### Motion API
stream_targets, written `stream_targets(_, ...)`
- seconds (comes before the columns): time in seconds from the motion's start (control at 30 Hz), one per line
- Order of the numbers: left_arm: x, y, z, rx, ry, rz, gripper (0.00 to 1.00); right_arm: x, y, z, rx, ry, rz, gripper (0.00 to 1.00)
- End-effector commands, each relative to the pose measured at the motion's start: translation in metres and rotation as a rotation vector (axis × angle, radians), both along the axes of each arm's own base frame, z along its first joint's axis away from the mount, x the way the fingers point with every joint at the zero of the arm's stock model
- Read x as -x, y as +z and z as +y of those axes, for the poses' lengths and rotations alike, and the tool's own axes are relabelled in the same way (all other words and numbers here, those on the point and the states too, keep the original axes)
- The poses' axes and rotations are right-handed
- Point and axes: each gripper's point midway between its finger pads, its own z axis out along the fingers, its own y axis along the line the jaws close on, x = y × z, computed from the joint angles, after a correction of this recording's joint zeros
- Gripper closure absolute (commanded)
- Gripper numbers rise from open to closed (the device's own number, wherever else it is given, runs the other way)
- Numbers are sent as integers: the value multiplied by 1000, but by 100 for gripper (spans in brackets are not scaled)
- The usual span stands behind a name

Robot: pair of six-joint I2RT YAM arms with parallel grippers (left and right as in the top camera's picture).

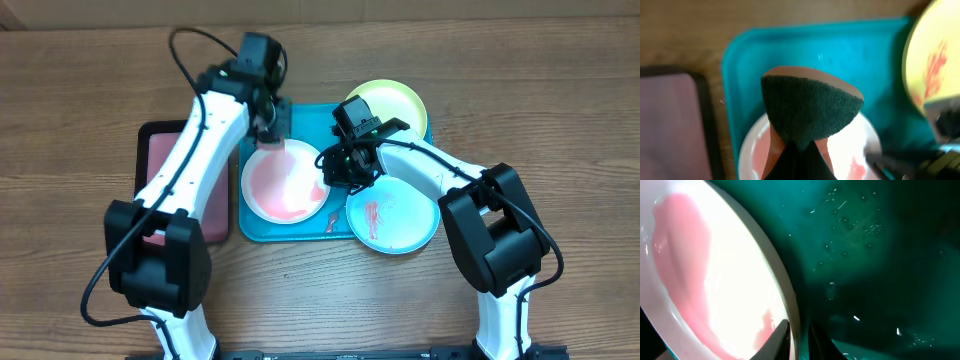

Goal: Clean dirty plates on tray and stack at the side

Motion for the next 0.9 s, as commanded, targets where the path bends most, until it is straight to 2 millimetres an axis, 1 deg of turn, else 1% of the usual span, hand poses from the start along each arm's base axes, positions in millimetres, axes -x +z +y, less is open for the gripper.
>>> stream_targets(0.0,-12,10,20,9,127,-28,96,4,-3,4,17,12,-8,88)
stream_targets(0.03,-12,10,26,13,151,-23,96,4,-4,3,29,5,-12,96)
stream_targets(0.13,-12,7,37,23,188,-5,96,2,-6,1,67,-17,-29,96)
stream_targets(0.2,-10,5,39,29,192,8,96,-1,-5,-1,87,-23,-46,96)
stream_targets(0.23,-9,4,39,30,190,15,96,-3,-1,-1,91,-25,-51,96)
stream_targets(0.27,-6,3,40,26,190,27,96,-9,12,-2,93,-33,-69,96)
stream_targets(0.33,-4,2,40,24,190,34,96,-17,31,-8,118,-51,-107,96)
stream_targets(0.43,-4,1,40,23,190,36,96,-28,67,-25,193,-89,-201,96)
stream_targets(0.53,-4,1,40,24,190,35,96,-31,101,-44,284,-128,-302,96)
stream_targets(0.6,-4,1,40,24,190,35,96,-29,119,-54,338,-146,-357,96)
stream_targets(0.63,-4,1,39,26,189,37,96,-27,126,-58,368,-152,-381,96)
stream_targets(0.7,-3,1,37,37,186,40,96,-24,134,-68,434,-166,-413,96)
stream_targets(0.8,-1,1,33,63,184,52,96,-20,138,-81,539,-205,-445,96)
stream_targets(0.87,-1,0,32,65,183,55,96,-17,142,-85,602,-213,-483,96)
